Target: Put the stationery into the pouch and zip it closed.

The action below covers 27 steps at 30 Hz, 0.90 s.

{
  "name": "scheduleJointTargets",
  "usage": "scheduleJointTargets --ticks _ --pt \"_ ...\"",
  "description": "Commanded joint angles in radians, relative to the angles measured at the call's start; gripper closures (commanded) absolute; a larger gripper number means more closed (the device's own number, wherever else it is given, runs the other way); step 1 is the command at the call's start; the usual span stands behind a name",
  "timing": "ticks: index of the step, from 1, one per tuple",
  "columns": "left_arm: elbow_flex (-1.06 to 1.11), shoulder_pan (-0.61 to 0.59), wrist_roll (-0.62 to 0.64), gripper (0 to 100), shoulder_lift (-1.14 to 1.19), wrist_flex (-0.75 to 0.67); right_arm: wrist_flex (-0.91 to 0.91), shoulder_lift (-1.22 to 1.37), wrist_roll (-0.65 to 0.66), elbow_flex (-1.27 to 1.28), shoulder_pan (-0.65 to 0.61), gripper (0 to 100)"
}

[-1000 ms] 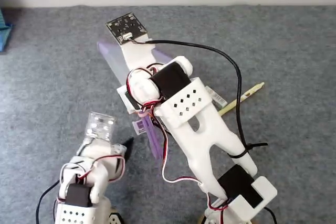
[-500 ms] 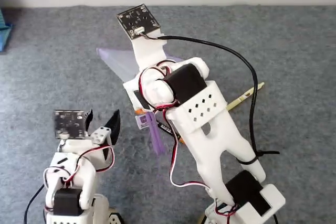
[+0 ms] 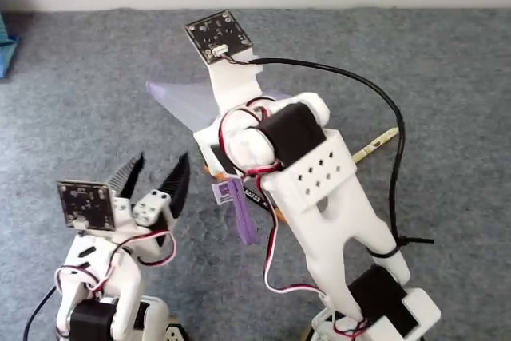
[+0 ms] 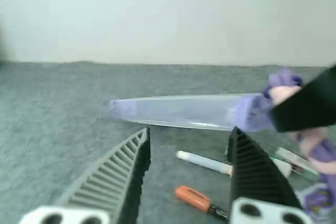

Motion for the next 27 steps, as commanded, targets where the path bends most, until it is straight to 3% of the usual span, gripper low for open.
scheduleJointTargets --ticks 1,12,19,27 --pt "-0.054 0.098 0.044 77 0.009 -0.032 0.024 -0.065 -0.005 -0.021 -0.03 99.1" --pt "-0.015 0.11 0.044 77 0.009 -0.086 0.074 -0.108 0.084 -0.021 -0.051 99.1" --pt "0.042 0.112 0.044 77 0.009 -0.166 0.077 -0.108 0.087 -0.021 -0.09 99.1" --pt "0.048 0.11 0.044 77 0.009 -0.16 0.079 -0.102 0.081 -0.02 -0.127 99.1"
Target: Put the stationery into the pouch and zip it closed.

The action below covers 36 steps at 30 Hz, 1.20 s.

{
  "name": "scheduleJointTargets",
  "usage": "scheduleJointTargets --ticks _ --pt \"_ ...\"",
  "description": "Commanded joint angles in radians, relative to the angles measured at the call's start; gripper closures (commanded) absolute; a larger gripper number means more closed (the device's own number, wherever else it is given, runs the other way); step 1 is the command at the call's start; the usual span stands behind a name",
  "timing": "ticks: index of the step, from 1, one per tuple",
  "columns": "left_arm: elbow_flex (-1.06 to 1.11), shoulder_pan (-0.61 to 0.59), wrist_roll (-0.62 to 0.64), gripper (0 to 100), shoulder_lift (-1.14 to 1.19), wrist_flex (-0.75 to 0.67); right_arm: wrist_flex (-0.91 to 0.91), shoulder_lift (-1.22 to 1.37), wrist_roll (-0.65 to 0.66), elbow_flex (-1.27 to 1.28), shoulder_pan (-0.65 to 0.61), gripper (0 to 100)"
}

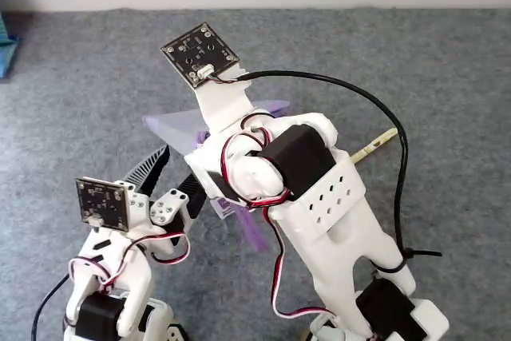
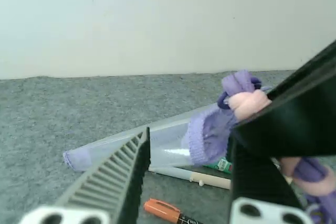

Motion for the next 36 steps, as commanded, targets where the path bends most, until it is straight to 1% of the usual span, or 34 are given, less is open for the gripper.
scheduleJointTargets --ticks 1,5,12,17,19,23,27,31,36 --pt "-0.002 0.003 0.025 77 -0.002 -0.029 0.042 -0.035 0.002 -0.02 -0.028 99.1" --pt "0.028 -0.006 0.023 77 -0.002 -0.029 0.044 -0.039 0.006 -0.02 -0.03 99.1" --pt "0.031 -0.103 0.023 77 -0.003 -0.028 0.044 -0.036 0.008 -0.02 -0.024 99.1" --pt "0.031 -0.109 0.023 78 -0.003 -0.028 0.045 -0.036 0.009 -0.015 -0.024 99.1" --pt "0.031 -0.109 0.023 82 -0.003 -0.028 0.045 -0.039 0.018 0.025 -0.024 99.1" --pt "0.031 -0.109 0.023 98 -0.006 -0.028 0.042 -0.087 0.071 0.13 -0.024 99.1" --pt "0.031 -0.104 0.023 98 -0.006 -0.028 0.039 -0.136 0.077 0.201 -0.024 99.1" --pt "0.033 -0.103 0.023 98 -0.003 -0.028 0.036 -0.162 0.077 0.218 -0.019 99.1" --pt "0.044 -0.103 0.023 99 -0.003 -0.028 0.036 -0.165 0.078 0.218 0.022 99.1"
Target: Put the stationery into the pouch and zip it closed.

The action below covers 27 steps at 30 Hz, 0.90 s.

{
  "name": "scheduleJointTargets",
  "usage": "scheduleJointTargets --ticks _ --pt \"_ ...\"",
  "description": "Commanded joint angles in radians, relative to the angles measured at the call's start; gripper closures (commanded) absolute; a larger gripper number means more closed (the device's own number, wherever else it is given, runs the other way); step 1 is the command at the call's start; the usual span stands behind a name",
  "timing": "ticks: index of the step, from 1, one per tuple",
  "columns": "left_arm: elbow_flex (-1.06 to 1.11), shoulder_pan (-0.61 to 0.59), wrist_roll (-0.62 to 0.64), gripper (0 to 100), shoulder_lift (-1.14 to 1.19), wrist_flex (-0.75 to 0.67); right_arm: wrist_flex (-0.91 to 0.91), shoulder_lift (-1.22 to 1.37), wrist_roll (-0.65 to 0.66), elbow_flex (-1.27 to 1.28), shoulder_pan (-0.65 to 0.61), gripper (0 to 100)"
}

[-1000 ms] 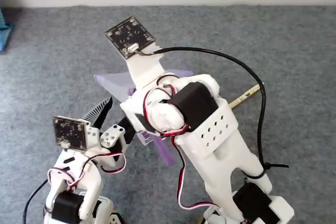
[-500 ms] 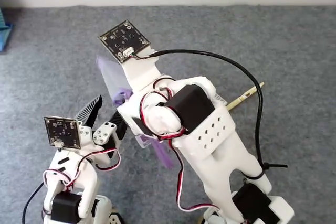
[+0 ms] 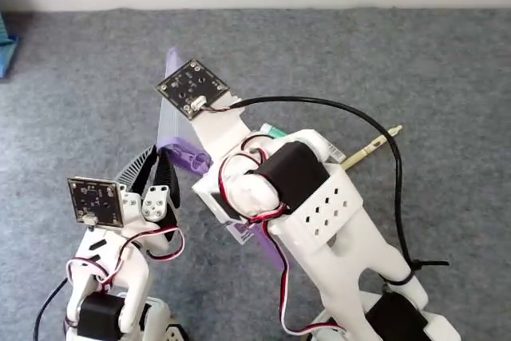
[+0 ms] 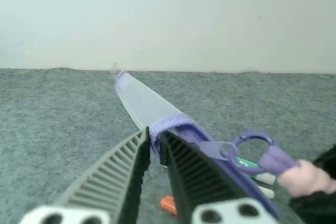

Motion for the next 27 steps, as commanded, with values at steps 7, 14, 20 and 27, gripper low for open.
scheduleJointTargets --ticks 7,14,20,27 --pt "0.044 0.014 -0.048 99 0.009 -0.005 0.038 -0.061 0.091 0.064 0.025 99.1" --pt "0.047 0.017 -0.068 99 0.011 0.074 0.041 -0.17 0.097 0.301 0.031 99.1" --pt "0.09 -0.097 -0.068 99 0.011 0.077 0.033 -0.389 0.129 0.523 0.139 99.1" --pt "0.087 -0.044 -0.072 99 0.009 0.117 -0.016 -0.55 0.192 0.548 0.243 99.1"
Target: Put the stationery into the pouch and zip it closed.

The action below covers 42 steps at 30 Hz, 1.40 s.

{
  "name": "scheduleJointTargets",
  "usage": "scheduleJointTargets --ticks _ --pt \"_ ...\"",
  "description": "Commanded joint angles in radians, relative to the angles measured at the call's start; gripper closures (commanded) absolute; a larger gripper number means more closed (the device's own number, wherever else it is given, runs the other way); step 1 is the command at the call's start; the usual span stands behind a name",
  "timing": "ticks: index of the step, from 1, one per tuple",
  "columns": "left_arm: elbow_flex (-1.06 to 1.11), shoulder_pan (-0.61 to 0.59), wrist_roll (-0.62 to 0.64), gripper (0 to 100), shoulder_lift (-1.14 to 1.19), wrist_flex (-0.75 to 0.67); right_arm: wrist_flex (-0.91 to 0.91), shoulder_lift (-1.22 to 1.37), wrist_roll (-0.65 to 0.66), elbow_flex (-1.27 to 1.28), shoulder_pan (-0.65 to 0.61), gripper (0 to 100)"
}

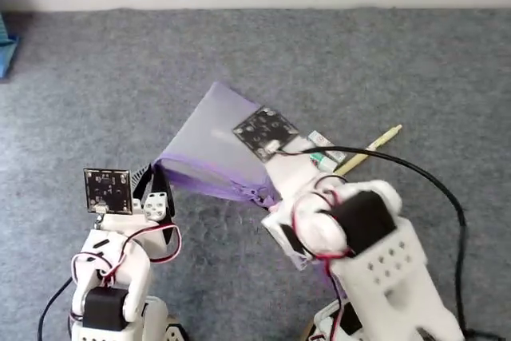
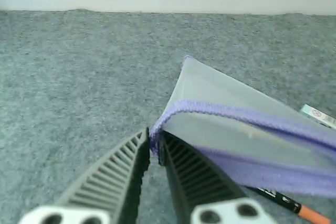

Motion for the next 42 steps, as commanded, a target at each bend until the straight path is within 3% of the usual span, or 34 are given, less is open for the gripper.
scheduleJointTargets --ticks 1,4,13,20,24,30,32,36,42 --pt "-0.015 0.055 -0.018 99 0.006 0.006 -0.018 -0.076 0.029 -0.008 0.027 99.1" --pt "-0.015 0.129 -0.018 97 0.006 0.0 -0.035 -0.091 0.028 -0.008 0.031 99.1" --pt "-0.007 0.144 -0.018 75 0.008 0.0 -0.028 -0.093 0.026 -0.008 0.033 99.1" --pt "0.053 0.146 -0.018 74 0.008 -0.057 -0.027 -0.093 0.028 -0.008 0.03 99.1" --pt "0.114 0.153 -0.028 78 0.008 -0.169 -0.022 -0.093 0.028 -0.008 0.028 99.1" --pt "0.156 0.149 -0.186 99 0.005 -0.295 -0.021 -0.093 0.028 -0.008 0.033 99.1" --pt "0.154 0.153 -0.218 99 0.003 -0.304 -0.042 -0.093 0.026 -0.008 0.033 99.1" --pt "0.091 0.126 -0.269 99 0.006 -0.284 -0.186 -0.093 0.026 -0.008 0.035 99.1" --pt "-0.091 -0.002 -0.324 99 0.006 -0.11 -0.42 -0.081 0.028 -0.002 0.03 99.1"
